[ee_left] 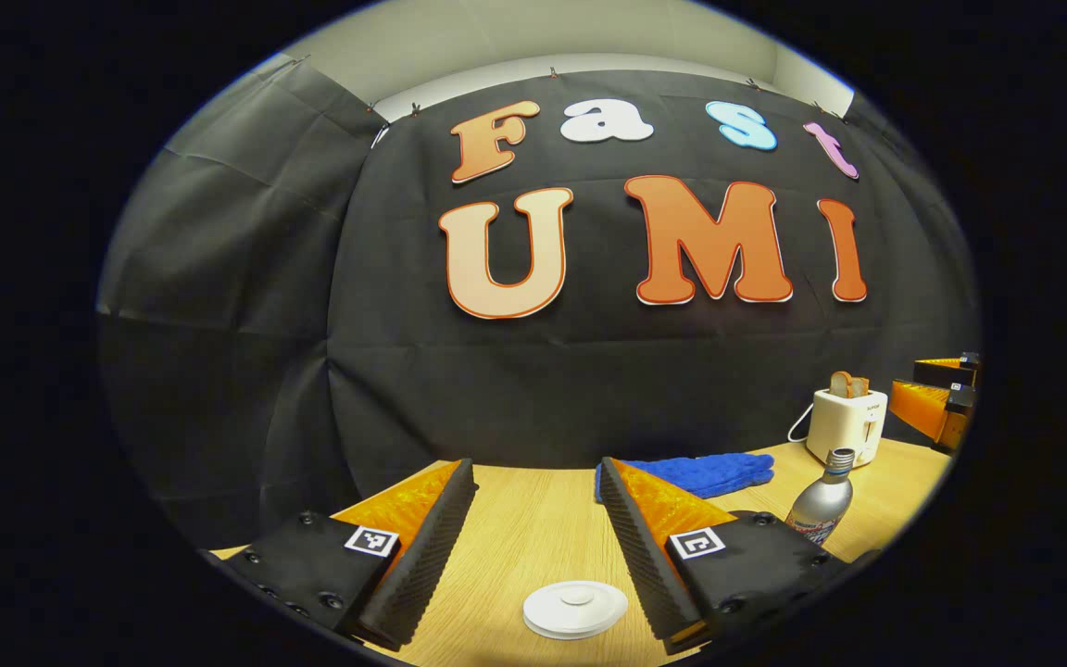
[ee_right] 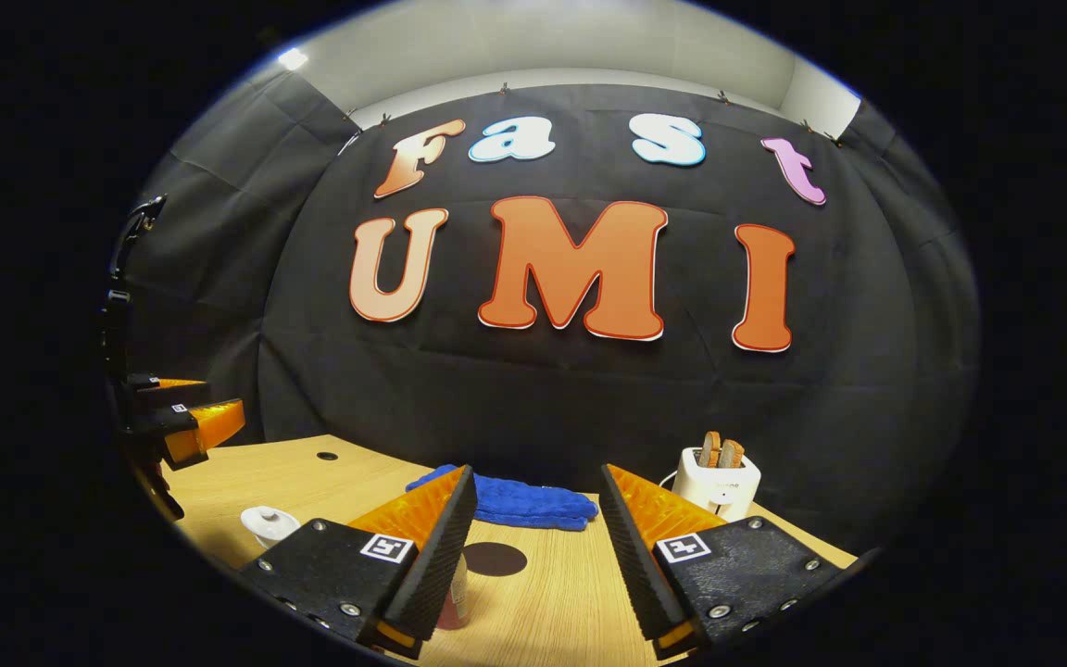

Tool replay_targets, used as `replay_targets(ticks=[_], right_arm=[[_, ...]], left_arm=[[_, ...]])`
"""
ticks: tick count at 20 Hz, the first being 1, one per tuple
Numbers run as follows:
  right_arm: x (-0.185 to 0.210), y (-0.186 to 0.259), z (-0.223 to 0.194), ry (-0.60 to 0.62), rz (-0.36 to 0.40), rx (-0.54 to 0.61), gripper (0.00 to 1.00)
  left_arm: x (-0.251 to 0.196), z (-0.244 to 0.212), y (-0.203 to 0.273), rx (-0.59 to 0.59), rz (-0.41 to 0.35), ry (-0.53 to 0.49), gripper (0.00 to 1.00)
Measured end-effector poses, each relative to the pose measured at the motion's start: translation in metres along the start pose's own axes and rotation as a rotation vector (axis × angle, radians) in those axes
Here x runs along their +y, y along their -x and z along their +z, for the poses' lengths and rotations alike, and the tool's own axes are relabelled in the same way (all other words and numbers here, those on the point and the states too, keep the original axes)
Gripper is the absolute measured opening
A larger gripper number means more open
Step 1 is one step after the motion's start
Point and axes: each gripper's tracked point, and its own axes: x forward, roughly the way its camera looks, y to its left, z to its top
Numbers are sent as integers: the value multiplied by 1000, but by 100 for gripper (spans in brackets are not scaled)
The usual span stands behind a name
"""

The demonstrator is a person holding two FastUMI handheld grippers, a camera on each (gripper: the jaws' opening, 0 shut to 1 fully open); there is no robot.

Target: Open the teacup lid with one hand, grasp the water bottle and pour water into the teacup with the other hand; after pouring, place the water bottle on the coaster and then close the teacup lid.

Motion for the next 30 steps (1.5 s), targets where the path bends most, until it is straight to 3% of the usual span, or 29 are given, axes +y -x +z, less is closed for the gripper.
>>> replay_targets(ticks=[11,15,30], right_arm=[[40,18,-33,-26,126,63,86],[54,19,-56,-19,162,126,93],[79,-3,-129,-18,206,302,99]], left_arm=[[-1,-20,1,33,-14,-6,91],[-5,-34,-1,64,-34,-1,93],[-25,-132,-9,328,-122,-12,94]])
